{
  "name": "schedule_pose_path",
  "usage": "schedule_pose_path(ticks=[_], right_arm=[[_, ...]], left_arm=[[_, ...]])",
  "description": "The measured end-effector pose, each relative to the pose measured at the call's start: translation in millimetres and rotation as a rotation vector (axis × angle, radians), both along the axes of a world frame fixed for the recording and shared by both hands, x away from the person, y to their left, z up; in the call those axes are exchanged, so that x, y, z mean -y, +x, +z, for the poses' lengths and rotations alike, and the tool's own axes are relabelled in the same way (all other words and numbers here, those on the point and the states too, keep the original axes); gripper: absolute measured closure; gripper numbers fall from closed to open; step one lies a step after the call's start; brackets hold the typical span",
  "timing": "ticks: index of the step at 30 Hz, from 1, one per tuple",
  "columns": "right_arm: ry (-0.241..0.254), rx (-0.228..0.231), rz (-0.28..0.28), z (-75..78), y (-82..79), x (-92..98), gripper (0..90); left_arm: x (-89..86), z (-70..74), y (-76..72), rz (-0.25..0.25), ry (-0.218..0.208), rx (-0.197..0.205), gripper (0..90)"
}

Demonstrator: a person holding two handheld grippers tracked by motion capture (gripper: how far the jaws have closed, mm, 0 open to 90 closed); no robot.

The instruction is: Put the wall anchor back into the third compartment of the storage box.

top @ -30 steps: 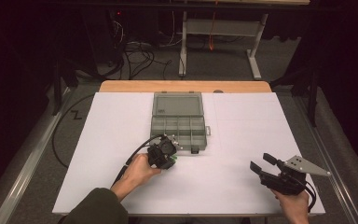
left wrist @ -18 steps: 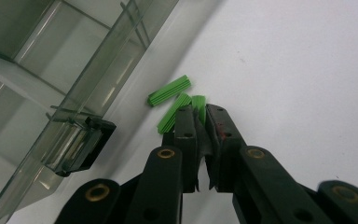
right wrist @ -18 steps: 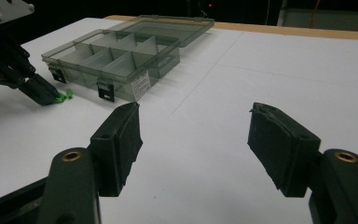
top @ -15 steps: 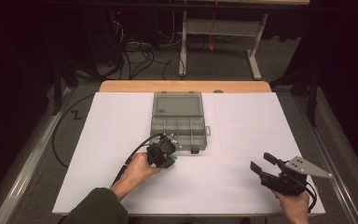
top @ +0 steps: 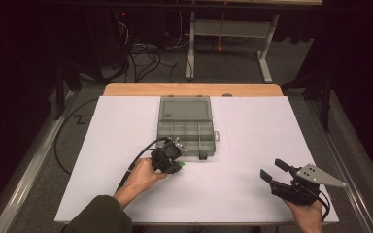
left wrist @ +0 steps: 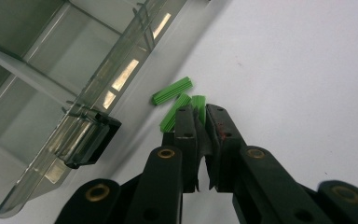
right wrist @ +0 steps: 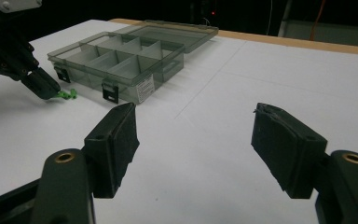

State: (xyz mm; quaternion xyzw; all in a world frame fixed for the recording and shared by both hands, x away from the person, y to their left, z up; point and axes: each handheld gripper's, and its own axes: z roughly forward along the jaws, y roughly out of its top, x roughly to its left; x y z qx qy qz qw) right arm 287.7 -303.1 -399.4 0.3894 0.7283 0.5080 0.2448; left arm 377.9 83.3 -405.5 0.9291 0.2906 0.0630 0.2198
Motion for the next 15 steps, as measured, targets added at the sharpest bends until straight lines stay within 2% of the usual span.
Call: schedule_pose_path(ticks=[10,15], right_arm=[[-0.002,0.013,0.011,0.5,-2.4,-2.1,32.5],[-0.003,0.005,0.018,-0.6,-1.8,-3.7,32.5]], left_arm=[[-7.2,8.5,-0.6,0.007,-0.039,0.001,83.5],[-11.2,12.4,1.1,0.012,-0.051,-0.002,83.5]])
